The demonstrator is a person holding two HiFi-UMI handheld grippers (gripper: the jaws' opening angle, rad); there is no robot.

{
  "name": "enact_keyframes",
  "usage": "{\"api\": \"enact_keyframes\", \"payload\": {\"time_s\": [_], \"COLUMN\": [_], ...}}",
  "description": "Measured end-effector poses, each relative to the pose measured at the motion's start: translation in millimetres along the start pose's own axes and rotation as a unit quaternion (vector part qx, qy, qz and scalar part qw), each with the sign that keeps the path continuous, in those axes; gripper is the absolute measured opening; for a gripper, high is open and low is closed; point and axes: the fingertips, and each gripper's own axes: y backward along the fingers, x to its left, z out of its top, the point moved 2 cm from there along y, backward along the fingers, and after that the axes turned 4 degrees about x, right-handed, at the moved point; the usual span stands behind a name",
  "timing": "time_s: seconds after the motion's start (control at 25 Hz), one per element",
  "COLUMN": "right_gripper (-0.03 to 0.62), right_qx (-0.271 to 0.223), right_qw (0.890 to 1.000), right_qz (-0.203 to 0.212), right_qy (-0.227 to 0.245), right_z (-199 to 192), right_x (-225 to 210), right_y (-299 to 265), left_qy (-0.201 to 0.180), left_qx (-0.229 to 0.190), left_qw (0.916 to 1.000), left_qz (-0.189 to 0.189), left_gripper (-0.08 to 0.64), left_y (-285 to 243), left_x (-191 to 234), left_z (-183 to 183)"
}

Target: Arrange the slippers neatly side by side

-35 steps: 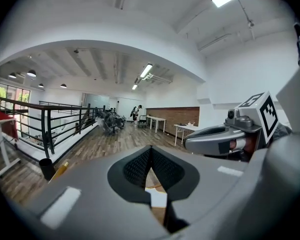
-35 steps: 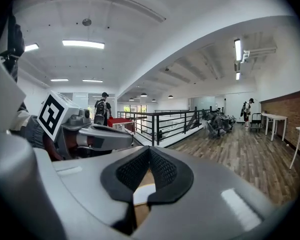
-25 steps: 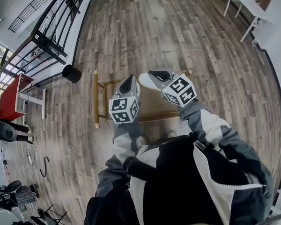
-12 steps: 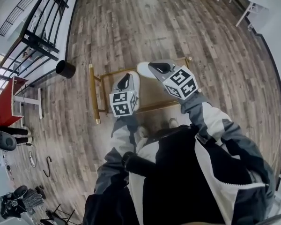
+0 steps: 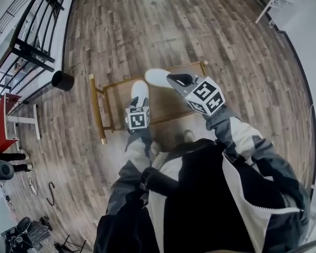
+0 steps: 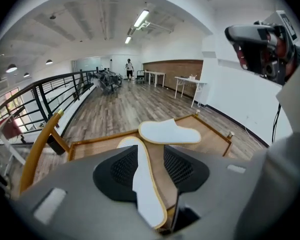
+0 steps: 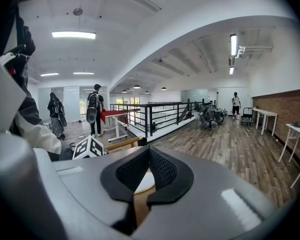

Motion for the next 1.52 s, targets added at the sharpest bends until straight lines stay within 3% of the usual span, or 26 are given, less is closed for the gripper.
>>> {"api": "enact_keyframes", "payload": {"time_s": [0.32, 0.48, 0.72, 0.8, 0.88, 1.0, 1.16, 1.52], "right_gripper": [0.006, 0.006, 0.006, 0.006, 0.006, 0.006, 0.006, 0.006], "right_qx": [0.017, 0.024, 0.023, 0.027, 0.029, 0.029, 0.027, 0.016], "right_qw": [1.000, 1.000, 1.000, 0.999, 0.999, 0.999, 0.999, 0.996], "right_qz": [0.007, -0.001, 0.000, 0.002, 0.005, 0.013, 0.024, 0.072], "right_qy": [0.010, 0.017, 0.019, 0.022, 0.021, 0.023, 0.030, 0.045], "right_z": [-22, -25, -33, -36, -39, -40, -40, -25], "right_x": [1, -4, -7, -6, -3, 1, 4, 24], "right_y": [17, 23, 35, 36, 35, 32, 26, -2], "left_qy": [0.017, -0.007, 0.028, 0.027, 0.033, 0.043, 0.058, 0.108], "left_qx": [0.094, 0.111, 0.115, 0.117, 0.126, 0.128, 0.103, -0.049], "left_qw": [0.9954, 0.9933, 0.9925, 0.9923, 0.9913, 0.9907, 0.9928, 0.9927], "left_qz": [0.007, 0.032, 0.030, 0.028, 0.017, 0.013, 0.019, 0.019], "left_gripper": [0.214, 0.218, 0.204, 0.173, 0.029, 0.029, 0.028, 0.026], "left_y": [-56, -69, -82, -85, -88, -85, -79, -5], "left_x": [17, 29, 31, 30, 26, 26, 28, 30], "left_z": [-50, -54, -57, -56, -61, -62, -53, 20]}}
